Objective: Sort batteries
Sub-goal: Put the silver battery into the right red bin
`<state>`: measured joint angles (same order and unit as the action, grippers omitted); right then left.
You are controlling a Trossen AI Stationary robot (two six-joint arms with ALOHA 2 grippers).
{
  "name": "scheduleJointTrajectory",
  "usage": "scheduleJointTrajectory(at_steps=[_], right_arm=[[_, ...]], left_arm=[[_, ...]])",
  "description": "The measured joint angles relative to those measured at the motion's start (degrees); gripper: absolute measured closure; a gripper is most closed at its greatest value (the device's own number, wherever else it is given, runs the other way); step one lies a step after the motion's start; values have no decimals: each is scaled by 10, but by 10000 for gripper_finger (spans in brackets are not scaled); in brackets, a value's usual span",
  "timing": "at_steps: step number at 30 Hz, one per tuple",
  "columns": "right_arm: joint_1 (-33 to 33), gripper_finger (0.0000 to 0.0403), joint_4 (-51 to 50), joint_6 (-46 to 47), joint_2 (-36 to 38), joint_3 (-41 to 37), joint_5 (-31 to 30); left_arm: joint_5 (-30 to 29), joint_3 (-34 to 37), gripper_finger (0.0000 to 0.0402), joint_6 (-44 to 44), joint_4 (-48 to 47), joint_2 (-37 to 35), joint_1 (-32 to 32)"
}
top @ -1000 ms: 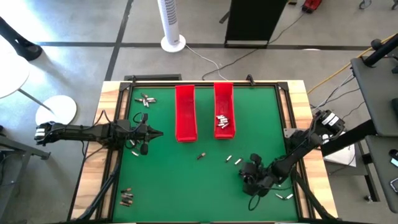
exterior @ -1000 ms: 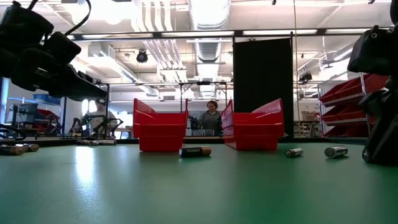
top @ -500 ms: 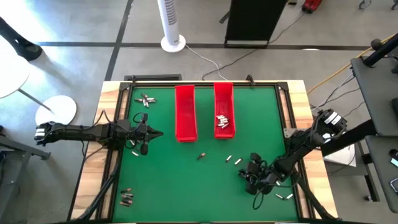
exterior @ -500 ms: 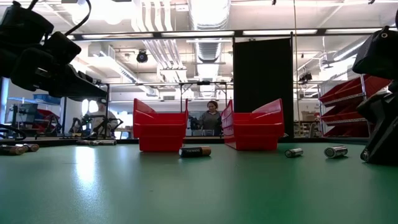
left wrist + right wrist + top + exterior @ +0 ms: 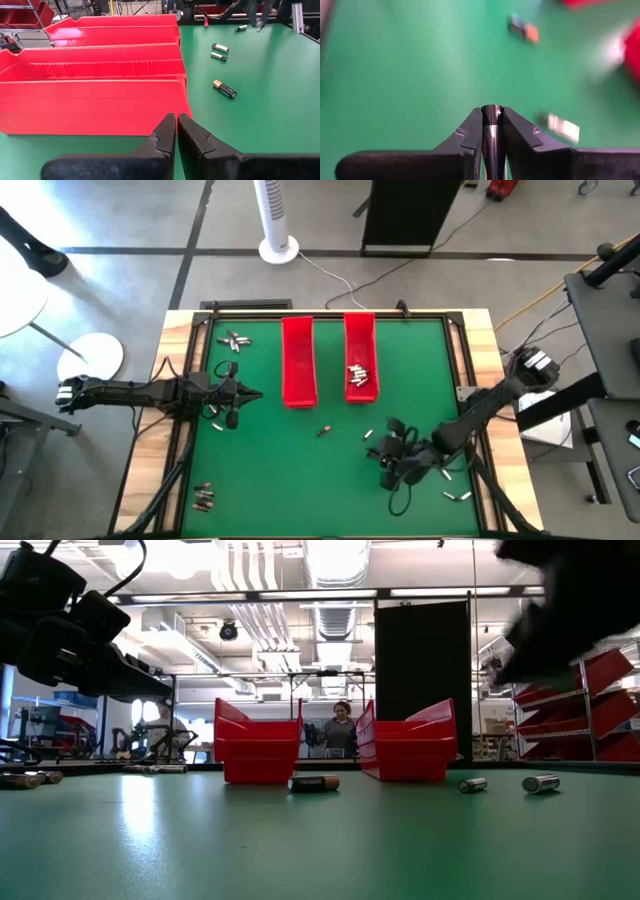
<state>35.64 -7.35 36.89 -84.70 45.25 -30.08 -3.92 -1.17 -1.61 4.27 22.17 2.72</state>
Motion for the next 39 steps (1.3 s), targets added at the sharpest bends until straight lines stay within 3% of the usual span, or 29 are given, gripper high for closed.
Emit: scheduleJointTrajectory(at_steps=[5,14,19,24,39], right_arm=[[-91,353,-30,-158,13,73,23],[-288,353,-290,-323,-48,264,102],[-380,353,-400,-380,-95,311,143],[-446,353,-400,-438,-136,313,200],[-551,353,-376,-547,-216,313,201]], left_arm=[[0,0,402,0,0,0,0],[0,0,402,0,0,1,0],[0,0,402,0,0,2,0],[0,0,402,0,0,2,0],[0,0,402,0,0,2,0]])
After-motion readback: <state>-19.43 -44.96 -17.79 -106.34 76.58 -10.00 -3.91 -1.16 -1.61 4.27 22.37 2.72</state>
